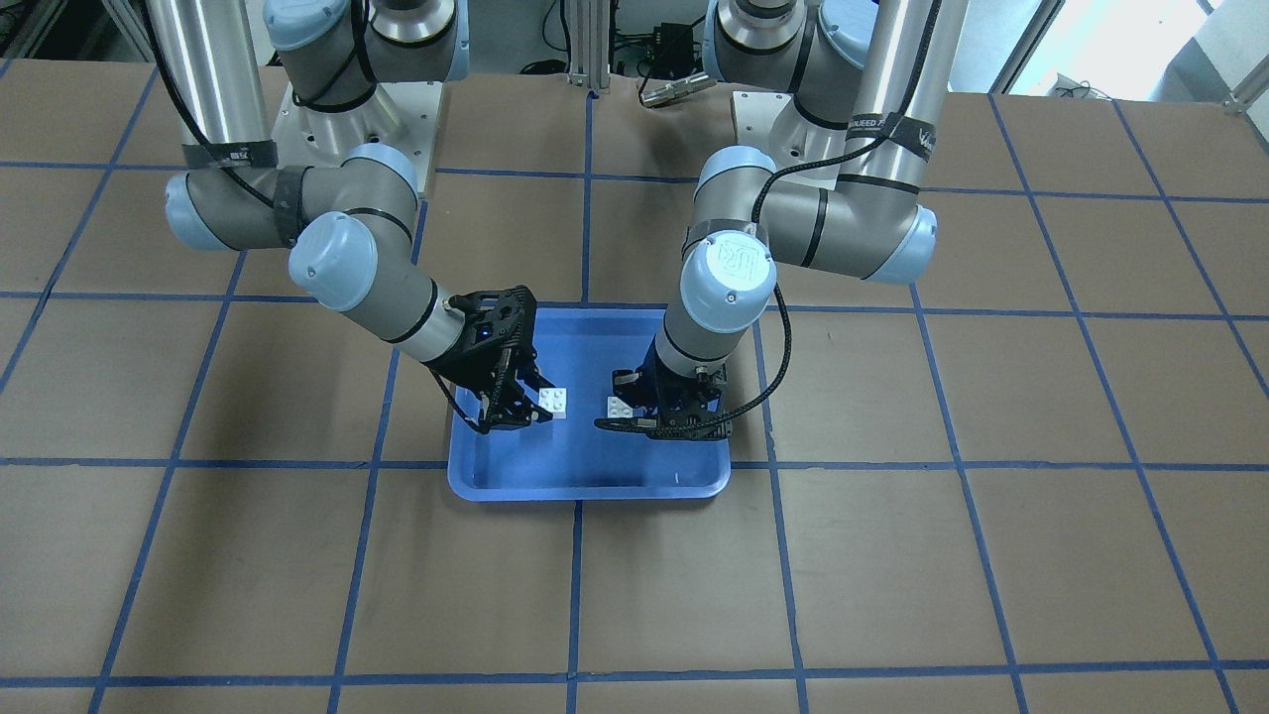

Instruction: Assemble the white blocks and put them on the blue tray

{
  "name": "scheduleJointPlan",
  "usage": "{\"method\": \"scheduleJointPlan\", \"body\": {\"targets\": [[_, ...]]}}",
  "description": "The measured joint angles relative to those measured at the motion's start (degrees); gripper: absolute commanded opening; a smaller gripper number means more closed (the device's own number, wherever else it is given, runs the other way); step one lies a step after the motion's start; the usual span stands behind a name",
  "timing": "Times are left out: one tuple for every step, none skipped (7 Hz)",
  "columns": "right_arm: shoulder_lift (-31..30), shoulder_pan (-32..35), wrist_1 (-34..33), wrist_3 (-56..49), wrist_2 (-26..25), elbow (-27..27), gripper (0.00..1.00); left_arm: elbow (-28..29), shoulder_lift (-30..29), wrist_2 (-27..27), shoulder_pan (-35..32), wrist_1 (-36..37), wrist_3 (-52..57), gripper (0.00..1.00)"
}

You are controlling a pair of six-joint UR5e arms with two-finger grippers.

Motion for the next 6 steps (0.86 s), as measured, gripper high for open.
{"method": "scheduleJointPlan", "body": {"targets": [[1.06,0.66,-1.58,0.21,0.01,0.15,0.04,0.03,-0.50,-0.02,-0.03,0.12,-0.11,0.19],[1.60,1.13,-2.39,0.28,0.04,0.12,0.04,0.03,-0.74,0.00,-0.03,0.18,-0.07,0.19],[2.07,1.44,-2.97,0.30,0.08,0.02,0.04,0.03,-0.79,0.02,-0.03,0.20,-0.05,0.19],[2.84,1.73,-3.89,0.33,0.12,-0.10,0.04,0.01,-0.82,0.01,-0.13,0.21,-0.08,0.18],[3.71,2.13,-5.36,0.61,0.51,-0.12,0.04,-0.03,-0.83,-0.08,-0.29,0.21,-0.18,0.18],[4.27,2.54,-6.54,1.19,1.19,-0.11,0.04,-0.06,-0.90,-0.17,-0.43,0.21,-0.25,0.18]]}}
